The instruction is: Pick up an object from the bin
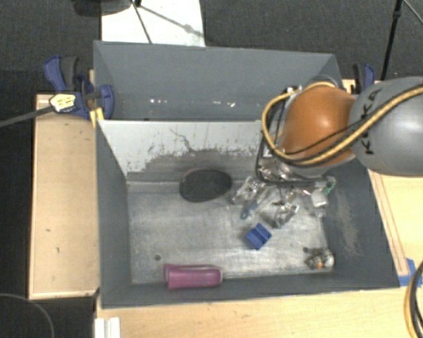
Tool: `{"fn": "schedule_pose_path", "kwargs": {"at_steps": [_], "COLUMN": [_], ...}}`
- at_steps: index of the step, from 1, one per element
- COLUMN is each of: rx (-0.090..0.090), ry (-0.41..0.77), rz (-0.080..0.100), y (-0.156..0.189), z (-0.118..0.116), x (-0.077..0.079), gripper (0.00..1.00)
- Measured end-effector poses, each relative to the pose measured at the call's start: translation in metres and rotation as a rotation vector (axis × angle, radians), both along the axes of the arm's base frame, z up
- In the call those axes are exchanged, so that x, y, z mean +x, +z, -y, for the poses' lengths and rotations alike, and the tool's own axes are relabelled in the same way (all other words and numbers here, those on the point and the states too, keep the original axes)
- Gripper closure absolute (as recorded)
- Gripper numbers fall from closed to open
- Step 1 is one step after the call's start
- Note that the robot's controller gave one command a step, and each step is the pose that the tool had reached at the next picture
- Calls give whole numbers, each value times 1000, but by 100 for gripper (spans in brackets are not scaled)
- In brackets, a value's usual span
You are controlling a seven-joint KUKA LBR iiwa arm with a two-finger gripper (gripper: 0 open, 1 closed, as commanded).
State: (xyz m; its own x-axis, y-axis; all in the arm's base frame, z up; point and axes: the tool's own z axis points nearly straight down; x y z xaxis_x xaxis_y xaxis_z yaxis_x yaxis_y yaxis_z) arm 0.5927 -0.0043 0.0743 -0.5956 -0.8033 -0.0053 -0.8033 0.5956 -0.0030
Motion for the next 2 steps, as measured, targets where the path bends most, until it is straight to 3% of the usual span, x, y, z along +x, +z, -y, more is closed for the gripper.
{"fn": "schedule_pose_path", "kwargs": {"at_steps": [1,2], "rx": [1,0], "ry": [-3,-7], "rz": [3,-2], "y": [1,10], "z": [-1,-1], "x": [1,2], "gripper": [100,100]}}
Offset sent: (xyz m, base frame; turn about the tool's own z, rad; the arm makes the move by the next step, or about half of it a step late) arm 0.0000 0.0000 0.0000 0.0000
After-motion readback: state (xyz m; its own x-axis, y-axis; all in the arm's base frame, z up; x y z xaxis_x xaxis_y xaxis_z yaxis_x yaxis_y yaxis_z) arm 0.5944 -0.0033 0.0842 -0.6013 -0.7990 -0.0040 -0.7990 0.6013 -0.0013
